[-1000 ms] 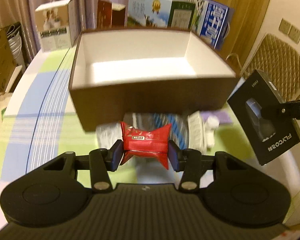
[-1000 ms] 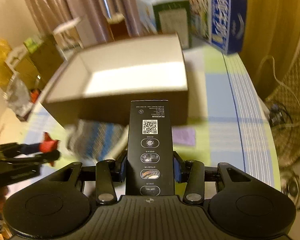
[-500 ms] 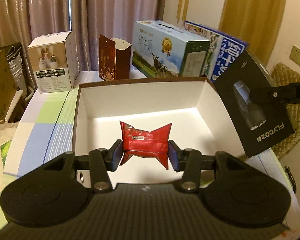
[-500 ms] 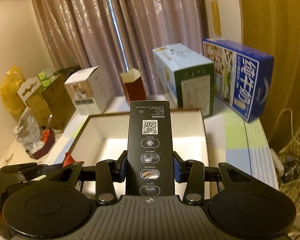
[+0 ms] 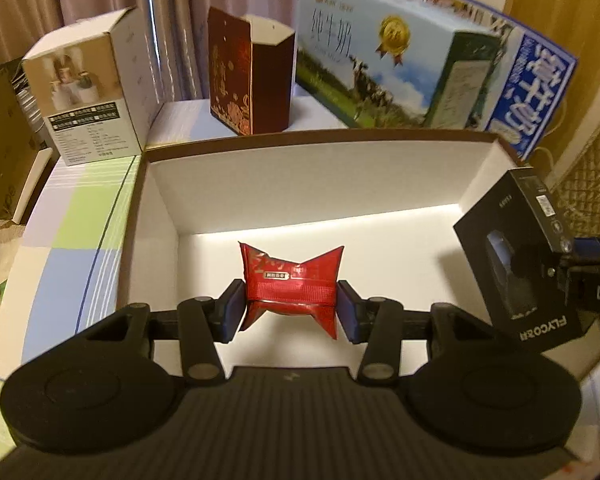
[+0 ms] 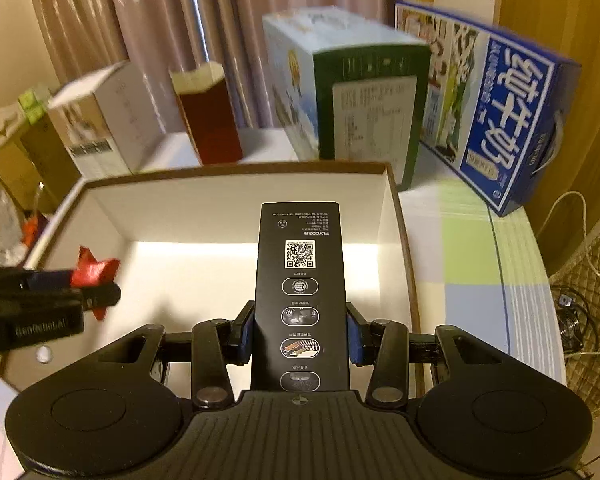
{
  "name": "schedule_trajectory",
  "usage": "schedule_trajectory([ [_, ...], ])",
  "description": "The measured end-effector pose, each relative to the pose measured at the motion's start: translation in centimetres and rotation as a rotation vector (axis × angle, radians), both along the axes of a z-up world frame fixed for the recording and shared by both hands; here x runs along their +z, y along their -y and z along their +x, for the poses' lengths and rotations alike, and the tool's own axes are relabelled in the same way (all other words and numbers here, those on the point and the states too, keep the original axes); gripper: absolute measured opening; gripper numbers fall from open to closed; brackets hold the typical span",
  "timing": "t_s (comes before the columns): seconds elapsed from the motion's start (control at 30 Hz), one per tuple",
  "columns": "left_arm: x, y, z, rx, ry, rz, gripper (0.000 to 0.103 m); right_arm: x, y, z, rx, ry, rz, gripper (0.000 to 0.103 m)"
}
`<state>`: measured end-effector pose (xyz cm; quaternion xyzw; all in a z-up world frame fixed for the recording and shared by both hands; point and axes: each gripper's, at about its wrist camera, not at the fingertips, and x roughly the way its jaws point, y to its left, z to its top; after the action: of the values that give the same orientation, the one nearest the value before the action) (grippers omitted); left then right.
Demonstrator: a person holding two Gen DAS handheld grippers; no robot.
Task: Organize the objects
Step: 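Carry the red packet into the brown box while the right tool places the black box, then open both tools and withdraw them from the brown box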
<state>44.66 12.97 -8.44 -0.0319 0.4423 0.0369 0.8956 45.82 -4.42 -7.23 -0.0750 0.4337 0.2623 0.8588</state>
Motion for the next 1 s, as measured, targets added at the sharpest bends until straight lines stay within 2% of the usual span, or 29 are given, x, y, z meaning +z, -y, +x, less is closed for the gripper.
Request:
schedule_trajectory([
  [0.13,-1.3,-0.6,2.6,0.008,-0.028,0.022,0.045,-1.4,-0.7,1.7,0.001,0.010,-0.034,0.040],
  [0.3,-2.7,-0.6,5.3,0.026,-0.049,0.084,0.048,-2.2,-1.3,3.2,-0.006,0.036,-0.039,0.041],
  [0.33,-2.9,-0.6,5.6,0.024,-0.051,0.094,0.050,-2.3,-1.4,3.4,-0.006,0.051,-0.036,0.041],
  [0.43,-3.0,-0.5,6.1,0.015,-0.051,0.119,0.067,-2.0,-1.6,3.6,-0.016,0.110,-0.025,0.041],
  [0.5,-2.6,-0.2,5.7,-0.003,-0.031,0.127,0.077,-1.6,-1.5,3.3,-0.001,0.112,-0.003,0.048],
  [0.6,-1.7,0.1,4.9,-0.031,-0.013,0.133,0.080,-1.0,-1.0,2.5,0.007,0.119,0.016,0.062],
  [0.7,-0.5,0.3,3.5,-0.034,0.018,0.134,0.086,-0.1,-0.1,1.2,0.016,0.129,0.049,0.067],
  [0.8,0.8,0.3,1.7,-0.030,0.030,0.138,0.087,0.8,0.8,-0.2,0.022,0.138,0.076,0.077],
  [1.0,3.2,0.6,-2.7,-0.031,0.069,0.141,0.090,2.3,3.0,-3.3,0.019,0.159,0.099,0.088],
])
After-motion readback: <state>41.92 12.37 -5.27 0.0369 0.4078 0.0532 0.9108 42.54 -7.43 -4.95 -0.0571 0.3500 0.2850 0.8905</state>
